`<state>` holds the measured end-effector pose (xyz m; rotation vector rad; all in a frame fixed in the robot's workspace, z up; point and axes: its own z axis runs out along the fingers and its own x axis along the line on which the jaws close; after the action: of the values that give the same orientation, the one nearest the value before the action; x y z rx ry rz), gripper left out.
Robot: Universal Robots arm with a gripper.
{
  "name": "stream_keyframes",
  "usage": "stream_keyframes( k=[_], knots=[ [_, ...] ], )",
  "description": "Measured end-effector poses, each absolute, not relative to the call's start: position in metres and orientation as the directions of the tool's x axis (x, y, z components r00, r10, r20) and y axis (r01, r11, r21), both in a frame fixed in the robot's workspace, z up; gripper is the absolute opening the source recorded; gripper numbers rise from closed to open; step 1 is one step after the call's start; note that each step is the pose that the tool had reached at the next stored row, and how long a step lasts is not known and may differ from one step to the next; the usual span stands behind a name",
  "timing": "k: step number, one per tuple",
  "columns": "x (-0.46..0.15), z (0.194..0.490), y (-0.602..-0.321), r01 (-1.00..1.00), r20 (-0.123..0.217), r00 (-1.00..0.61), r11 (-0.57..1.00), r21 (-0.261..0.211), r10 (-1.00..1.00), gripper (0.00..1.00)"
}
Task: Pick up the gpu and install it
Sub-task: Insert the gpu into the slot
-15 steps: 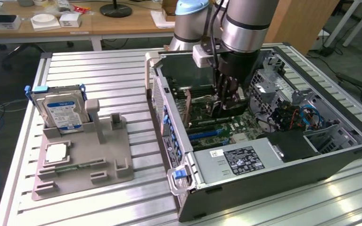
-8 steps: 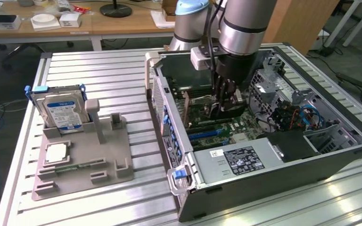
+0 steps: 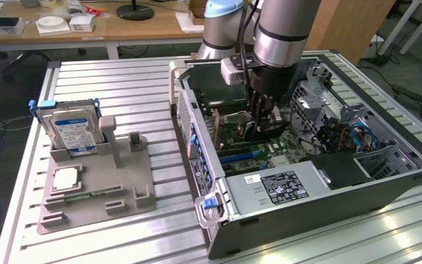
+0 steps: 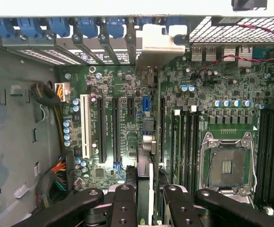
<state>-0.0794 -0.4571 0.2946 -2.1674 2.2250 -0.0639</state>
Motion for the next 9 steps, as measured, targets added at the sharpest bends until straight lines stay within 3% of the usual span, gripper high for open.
stream_keyframes(
  k=[9],
  knots=[
    [-0.0821, 0.2844, -0.4571, -0.998, 0.004, -0.027, 0.026, -0.054, -1.0, 0.26]
  ],
)
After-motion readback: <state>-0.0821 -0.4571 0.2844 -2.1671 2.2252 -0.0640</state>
